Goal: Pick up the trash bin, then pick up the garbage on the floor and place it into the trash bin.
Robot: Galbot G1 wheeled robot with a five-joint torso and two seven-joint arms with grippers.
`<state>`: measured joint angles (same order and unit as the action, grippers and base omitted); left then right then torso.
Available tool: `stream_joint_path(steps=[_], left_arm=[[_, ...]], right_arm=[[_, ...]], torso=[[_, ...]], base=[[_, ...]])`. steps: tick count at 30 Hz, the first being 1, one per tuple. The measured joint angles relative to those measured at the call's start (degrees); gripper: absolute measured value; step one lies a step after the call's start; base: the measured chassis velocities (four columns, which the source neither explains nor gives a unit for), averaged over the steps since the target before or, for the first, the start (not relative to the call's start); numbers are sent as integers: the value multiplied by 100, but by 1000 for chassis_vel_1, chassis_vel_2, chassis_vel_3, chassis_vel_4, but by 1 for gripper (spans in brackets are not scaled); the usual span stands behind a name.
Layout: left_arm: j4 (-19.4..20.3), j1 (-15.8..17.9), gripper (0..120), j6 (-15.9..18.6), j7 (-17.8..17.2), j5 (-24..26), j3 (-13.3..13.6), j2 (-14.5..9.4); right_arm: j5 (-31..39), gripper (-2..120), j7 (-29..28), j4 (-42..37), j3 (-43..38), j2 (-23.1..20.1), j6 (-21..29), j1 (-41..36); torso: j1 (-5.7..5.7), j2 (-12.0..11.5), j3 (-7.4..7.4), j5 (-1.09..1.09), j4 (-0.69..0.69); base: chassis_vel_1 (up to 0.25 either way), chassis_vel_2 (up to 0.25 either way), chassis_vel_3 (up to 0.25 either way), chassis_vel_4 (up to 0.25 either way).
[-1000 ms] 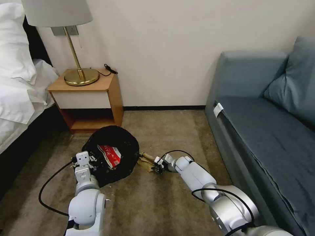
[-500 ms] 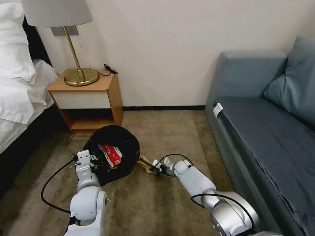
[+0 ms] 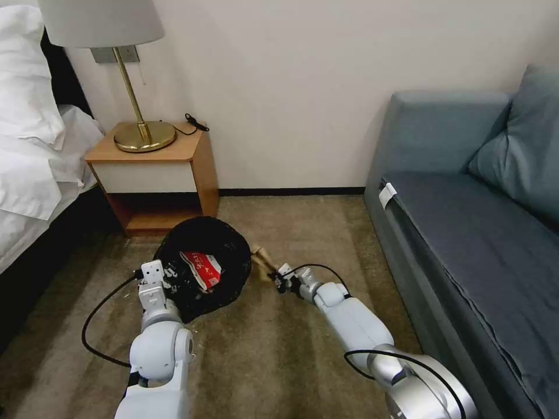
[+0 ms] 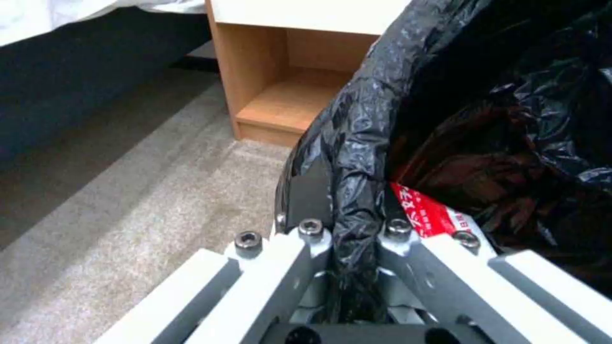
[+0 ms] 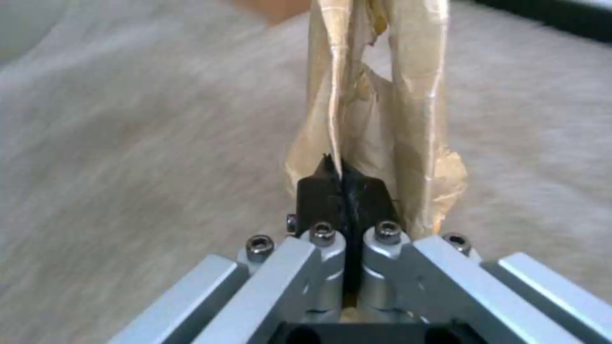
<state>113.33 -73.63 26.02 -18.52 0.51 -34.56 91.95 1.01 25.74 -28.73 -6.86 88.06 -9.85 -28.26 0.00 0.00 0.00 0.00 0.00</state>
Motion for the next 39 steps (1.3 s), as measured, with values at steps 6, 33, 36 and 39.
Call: stream_joint_path(steps=[6, 33, 36, 39], left_arm=[[-28, 3, 1, 3, 1, 19, 4, -45], [-303, 286, 1, 13, 22, 18, 89, -36], [-314, 296, 1, 13, 27, 17, 94, -33], [-342, 318, 1, 8, 36, 13, 95, -20]], right_arm=[[814, 0, -525, -477, -16, -144, -40, 21], [1757, 0, -1513, -4959, 2115, -896, 424, -12], [1800, 0, -1529, -5118, 2175, -958, 475, -53], [1852, 0, -1558, -5343, 2290, -1061, 530, -163]], torso=[[0, 0, 0, -1, -1], [0, 0, 0, -1, 0], [0, 1, 0, 0, 0], [0, 0, 0, 0, 0]], base=[[0, 0, 0, 0], [0, 0, 0, 0], [0, 0, 0, 0], [0, 0, 0, 0]])
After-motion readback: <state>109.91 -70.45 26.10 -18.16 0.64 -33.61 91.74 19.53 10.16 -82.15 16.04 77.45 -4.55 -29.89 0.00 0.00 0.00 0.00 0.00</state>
